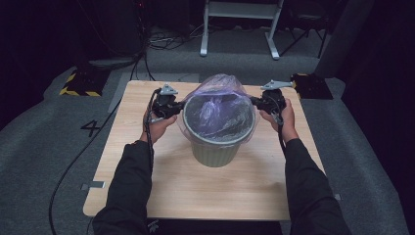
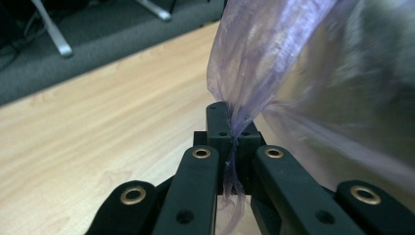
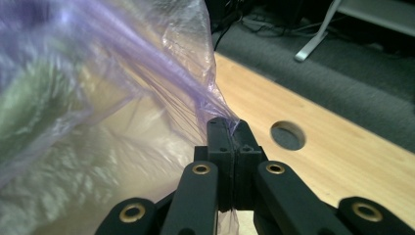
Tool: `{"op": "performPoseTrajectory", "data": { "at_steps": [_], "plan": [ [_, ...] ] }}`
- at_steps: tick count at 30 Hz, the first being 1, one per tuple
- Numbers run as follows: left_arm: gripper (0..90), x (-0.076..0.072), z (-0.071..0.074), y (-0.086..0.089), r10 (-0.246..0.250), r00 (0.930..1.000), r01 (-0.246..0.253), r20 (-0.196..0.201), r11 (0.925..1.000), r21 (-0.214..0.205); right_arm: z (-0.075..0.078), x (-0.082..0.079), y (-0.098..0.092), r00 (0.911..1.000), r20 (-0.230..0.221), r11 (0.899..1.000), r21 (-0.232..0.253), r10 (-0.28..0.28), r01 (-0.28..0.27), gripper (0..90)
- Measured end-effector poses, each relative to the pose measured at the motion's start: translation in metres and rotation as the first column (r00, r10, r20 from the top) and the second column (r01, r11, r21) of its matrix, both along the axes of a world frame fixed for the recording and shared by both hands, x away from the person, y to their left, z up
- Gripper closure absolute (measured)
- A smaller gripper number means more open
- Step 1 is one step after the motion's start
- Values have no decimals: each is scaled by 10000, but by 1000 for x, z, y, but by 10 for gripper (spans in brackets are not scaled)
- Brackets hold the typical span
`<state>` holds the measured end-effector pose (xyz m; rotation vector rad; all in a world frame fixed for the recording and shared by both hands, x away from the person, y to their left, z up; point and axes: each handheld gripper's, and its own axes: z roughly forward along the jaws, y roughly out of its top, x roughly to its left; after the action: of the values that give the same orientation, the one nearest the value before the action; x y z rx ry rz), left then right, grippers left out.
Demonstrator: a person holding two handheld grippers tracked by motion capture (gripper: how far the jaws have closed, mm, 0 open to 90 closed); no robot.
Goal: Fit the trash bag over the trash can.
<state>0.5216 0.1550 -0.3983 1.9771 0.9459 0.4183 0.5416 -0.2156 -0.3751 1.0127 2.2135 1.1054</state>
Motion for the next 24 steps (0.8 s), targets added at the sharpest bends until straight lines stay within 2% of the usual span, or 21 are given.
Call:
{"op": "performPoseTrajectory", "data": {
  "at_steps": [3, 4, 6, 8, 11, 13, 14, 15, 17, 18, 19, 21, 22, 23, 24],
  "plan": [
    [895, 4, -6, -4, -47, 9992, 51, -393, 9999, 95, -6, 2, 4, 9991, -386, 9998, -131, 158, -164, 900],
    [894, 6, -10, -5, -145, 9977, 149, -655, 9999, 47, -7, 3, 5, 9985, -494, 9997, -81, 216, -221, 900],
    [894, 7, -14, -8, -180, 9965, 182, -810, 9998, 28, -11, 3, 7, 9961, -794, 9991, -91, 398, -406, 897],
    [892, 7, -18, -10, -298, 9936, 305, -1093, 9995, 46, -14, 3, 9, 9924, -1052, 9979, -68, 634, -645, 896],
    [882, 6, -25, -12, -452, 9867, 493, -1562, 9985, 230, -19, -1, 9, 9902, -1127, 9962, -175, 828, -853, 887],
    [839, 1, -26, -9, -433, 9896, 454, -1370, 9989, 123, -21, -4, 7, 9905, -1077, 9961, -129, 853, -872, 843],
    [766, -2, -26, -6, -315, 9916, 325, -1257, 9995, 59, -22, -7, 4, 9921, -966, 9966, -135, 801, -818, 794],
    [763, -5, -26, -2, -310, 9927, 301, -1165, 9995, -93, -21, -9, 2, 9923, -891, 9961, -149, 858, -874, 803],
    [711, -13, -25, 3, -182, 9959, 194, -888, 9997, 128, -21, -15, -3, 9933, -702, 9955, -139, 920, -932, 795],
    [629, -17, -24, 7, -200, 9970, 203, -750, 9998, 30, -21, -18, -6, 9932, -598, 9949, -83, 1002, -1008, 771],
    [587, -24, -23, 13, -326, 9977, 318, -600, 9994, -133, -21, -21, -9, 9930, -499, 9942, -43, 1075, -1078, 732],
    [535, -34, -22, 21, -166, 9993, 168, -327, 9998, 64, -20, -28, -17, 9916, -317, 9921, 20, 1257, -1257, 711],
    [484, -40, -21, 25, -155, 9996, 154, -249, 9999, -43, -20, -31, -21, 9906, -271, 9909, -35, 1342, -1343, 684],
    [421, -44, -20, 31, -268, 9994, 263, -206, 9994, -224, -20, -35, -24, 9910, -246, 9912, -81, 1319, -1321, 624],
    [396, -48, -19, 34, -304, 9995, 300, -120, 9990, -320, -19, -37, -27, 9911, -212, 9913, -86, 1312, -1314, 554]
  ]
}}
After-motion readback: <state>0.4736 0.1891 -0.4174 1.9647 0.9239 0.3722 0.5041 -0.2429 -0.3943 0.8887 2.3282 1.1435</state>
